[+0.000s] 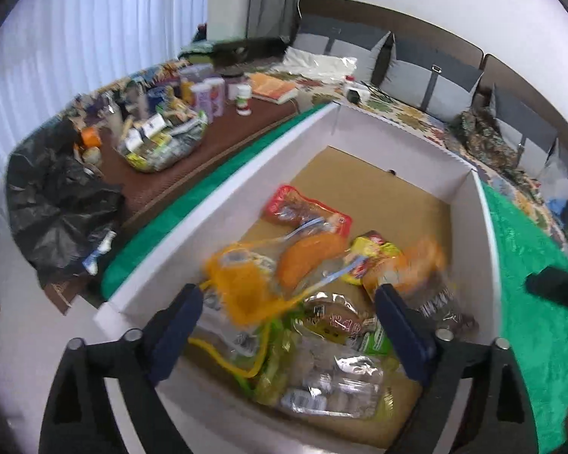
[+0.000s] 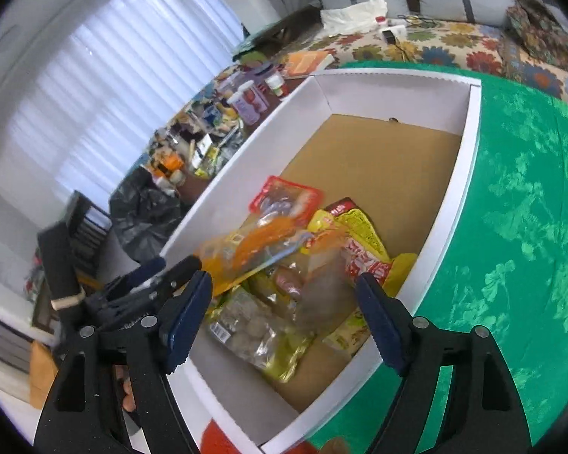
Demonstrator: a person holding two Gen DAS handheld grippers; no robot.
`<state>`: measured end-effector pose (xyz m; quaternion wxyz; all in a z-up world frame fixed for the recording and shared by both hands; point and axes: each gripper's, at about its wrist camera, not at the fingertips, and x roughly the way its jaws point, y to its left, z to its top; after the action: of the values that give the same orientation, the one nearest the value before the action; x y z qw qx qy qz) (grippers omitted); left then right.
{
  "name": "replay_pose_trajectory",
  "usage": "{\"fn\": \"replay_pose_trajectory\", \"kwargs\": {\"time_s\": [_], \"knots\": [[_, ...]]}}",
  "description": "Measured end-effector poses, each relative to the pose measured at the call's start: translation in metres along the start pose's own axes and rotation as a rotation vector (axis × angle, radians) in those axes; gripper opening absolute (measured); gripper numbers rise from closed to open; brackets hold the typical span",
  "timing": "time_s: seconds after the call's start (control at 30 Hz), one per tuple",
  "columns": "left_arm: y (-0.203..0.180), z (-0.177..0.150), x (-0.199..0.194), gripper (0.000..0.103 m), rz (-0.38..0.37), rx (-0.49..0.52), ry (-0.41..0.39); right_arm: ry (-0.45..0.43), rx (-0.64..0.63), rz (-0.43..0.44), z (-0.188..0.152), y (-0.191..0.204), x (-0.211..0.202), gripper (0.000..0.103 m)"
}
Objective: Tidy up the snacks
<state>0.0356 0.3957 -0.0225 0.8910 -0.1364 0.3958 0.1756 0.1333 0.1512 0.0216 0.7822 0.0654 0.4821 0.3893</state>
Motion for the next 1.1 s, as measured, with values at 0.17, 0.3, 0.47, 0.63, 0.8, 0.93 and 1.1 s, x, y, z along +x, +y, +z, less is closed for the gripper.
{"fn": "replay_pose_trajectory", "kwargs": {"time_s": [0.17,0.3,0.47,0.63,0.8,0.93,1.1], "knots": [[-0.017,-0.006,-0.03,0.095,0.076,0.083,-0.09,-0.023,-0.064,-0.07,0.007,0.006,-0.02,0.082],[-0.036,-0.005,-0.06,0.103,0.07,0.101,-0.169,-0.048,-0.139,-0.19,0.012,0.013,-0.031,0.082],[-0.044,-0.003,-0.084,0.103,0.029,0.003,-0.207,-0.07,-0.236,-0.291,0.004,0.033,-0.038,0.082],[-0.049,-0.003,-0.093,0.103,0.079,-0.024,-0.19,-0.066,-0.266,-0.323,-0.003,0.039,-0.043,0.081],[-0.048,-0.006,-0.093,0.103,0.157,-0.026,-0.142,-0.051,-0.269,-0.339,-0.005,0.04,-0.042,0.081],[-0.042,-0.008,-0.089,0.103,0.216,-0.021,-0.107,-0.051,-0.282,-0.348,-0.006,0.045,-0.043,0.081],[-0.035,-0.011,-0.085,0.103,0.252,0.008,-0.065,-0.033,-0.297,-0.348,-0.009,0.053,-0.04,0.081]]}}
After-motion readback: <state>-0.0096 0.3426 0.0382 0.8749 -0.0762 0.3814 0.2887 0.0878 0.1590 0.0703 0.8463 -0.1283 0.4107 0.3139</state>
